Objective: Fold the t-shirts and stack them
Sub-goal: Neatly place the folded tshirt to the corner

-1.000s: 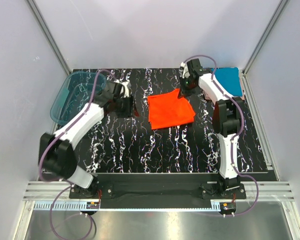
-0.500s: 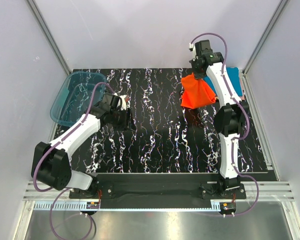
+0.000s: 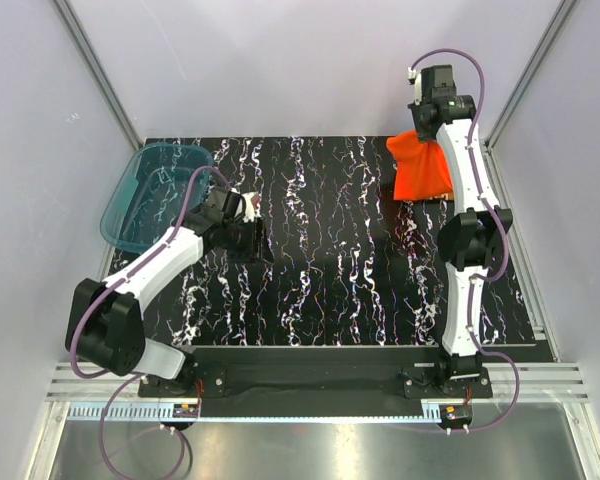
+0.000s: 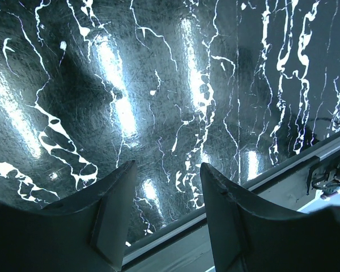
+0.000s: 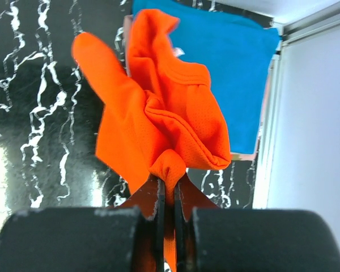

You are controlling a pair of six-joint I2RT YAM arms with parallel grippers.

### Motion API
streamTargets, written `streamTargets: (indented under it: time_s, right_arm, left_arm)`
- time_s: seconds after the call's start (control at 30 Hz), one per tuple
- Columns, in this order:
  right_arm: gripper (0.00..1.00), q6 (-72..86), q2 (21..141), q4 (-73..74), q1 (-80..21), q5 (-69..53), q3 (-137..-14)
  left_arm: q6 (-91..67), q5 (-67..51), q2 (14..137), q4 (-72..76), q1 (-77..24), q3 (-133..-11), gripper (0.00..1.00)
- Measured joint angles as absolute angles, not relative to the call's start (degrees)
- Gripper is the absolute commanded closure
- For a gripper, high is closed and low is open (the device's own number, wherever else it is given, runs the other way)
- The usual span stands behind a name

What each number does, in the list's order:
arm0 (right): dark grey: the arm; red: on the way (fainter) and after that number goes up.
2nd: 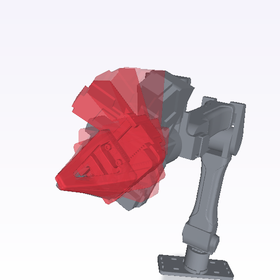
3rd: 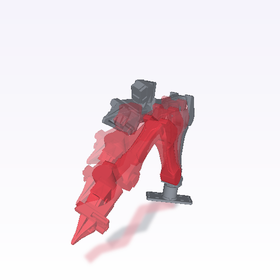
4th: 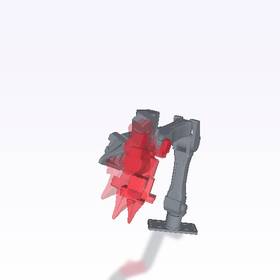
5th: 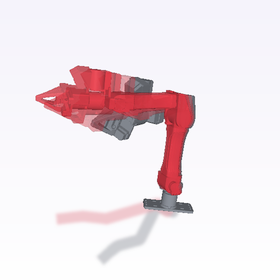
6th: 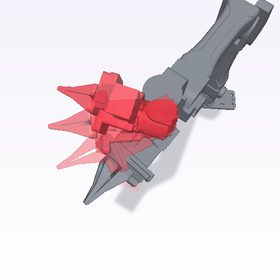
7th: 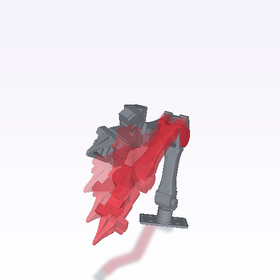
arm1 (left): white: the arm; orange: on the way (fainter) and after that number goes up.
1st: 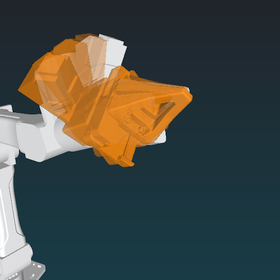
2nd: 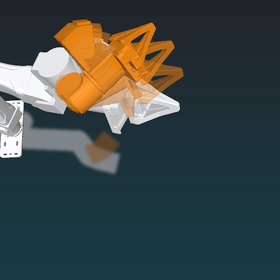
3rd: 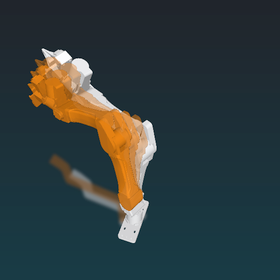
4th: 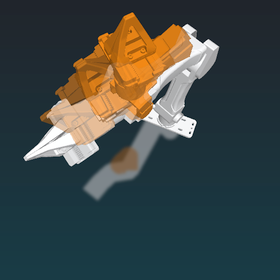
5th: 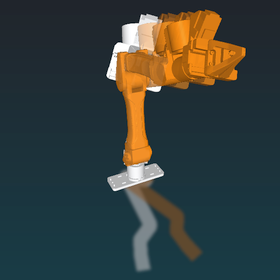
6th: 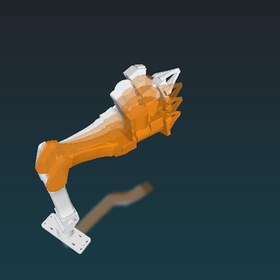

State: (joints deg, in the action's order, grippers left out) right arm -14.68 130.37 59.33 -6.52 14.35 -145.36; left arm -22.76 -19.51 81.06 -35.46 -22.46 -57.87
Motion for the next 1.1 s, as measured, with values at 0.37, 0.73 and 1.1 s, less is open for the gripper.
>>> streamTargets:
  time_s: [0.37, 0.73, 1.1]
  right_arm:
    - [1.0, -16.1, 131.4, 58.2, -4.9, 14.3, -149.7]
    - [1.0, -16.3, 131.3, 58.5, -4.7, 14.0, -149.0]
    - [1.0, -17.0, 130.5, 58.3, -3.6, 14.4, -146.4]
  left_arm:
    - [-22.5, -19.7, 83.5, -35.9, -22.5, -58.2, 0.46]
    - [-22.3, -20.5, 85.5, -36.6, -22.5, -60.4, 0.46]
    - [-22.3, -21.3, 86.8, -37.0, -22.5, -61.2, 0.46]
